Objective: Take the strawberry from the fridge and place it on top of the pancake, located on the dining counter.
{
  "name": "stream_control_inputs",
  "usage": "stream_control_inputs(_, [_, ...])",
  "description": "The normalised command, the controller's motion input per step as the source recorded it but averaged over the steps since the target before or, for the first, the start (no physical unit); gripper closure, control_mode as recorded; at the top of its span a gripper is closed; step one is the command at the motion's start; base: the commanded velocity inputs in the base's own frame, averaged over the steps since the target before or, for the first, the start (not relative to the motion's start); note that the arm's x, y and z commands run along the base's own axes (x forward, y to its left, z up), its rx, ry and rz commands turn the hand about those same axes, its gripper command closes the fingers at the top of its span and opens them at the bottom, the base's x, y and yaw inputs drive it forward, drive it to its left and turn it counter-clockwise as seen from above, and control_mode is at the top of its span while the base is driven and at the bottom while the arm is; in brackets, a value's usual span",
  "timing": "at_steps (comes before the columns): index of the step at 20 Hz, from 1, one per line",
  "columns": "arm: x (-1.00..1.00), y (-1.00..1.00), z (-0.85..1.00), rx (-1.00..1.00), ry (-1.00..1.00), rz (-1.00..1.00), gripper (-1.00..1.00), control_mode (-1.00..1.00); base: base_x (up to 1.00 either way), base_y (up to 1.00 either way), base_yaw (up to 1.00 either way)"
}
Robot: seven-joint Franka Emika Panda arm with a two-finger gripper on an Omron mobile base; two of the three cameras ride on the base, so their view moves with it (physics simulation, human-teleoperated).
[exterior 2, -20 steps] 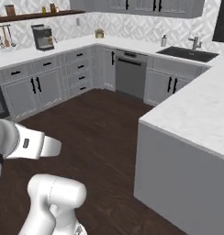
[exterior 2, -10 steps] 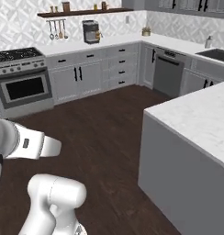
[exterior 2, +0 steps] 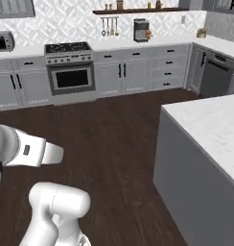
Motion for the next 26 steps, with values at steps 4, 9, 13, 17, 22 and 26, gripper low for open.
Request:
stream_control_inputs(4, [0.00,0.00,0.00,0.00,0.00,0.00,1.00,1.00,-0.67,-1.00,0.48])
stream_control_inputs(9, [0.00,0.00,0.00,0.00,0.00,0.00,1.00,1.00,-0.68,-1.00,0.47])
stream_control_inputs(13, [0.00,0.00,0.00,0.00,0.00,0.00,1.00,1.00,-0.59,-1.00,0.45])
stream_control_inputs(17, [0.00,0.00,0.00,0.00,0.00,0.00,1.00,1.00,-0.18,-1.00,0.41])
stream_control_inputs(22, [0.00,0.00,0.00,0.00,0.00,0.00,1.00,1.00,-0.16,-1.00,0.38])
stream_control_inputs(26, [0.00,0.00,0.00,0.00,0.00,0.00,1.00,1.00,-0.88,-0.88,0.16])
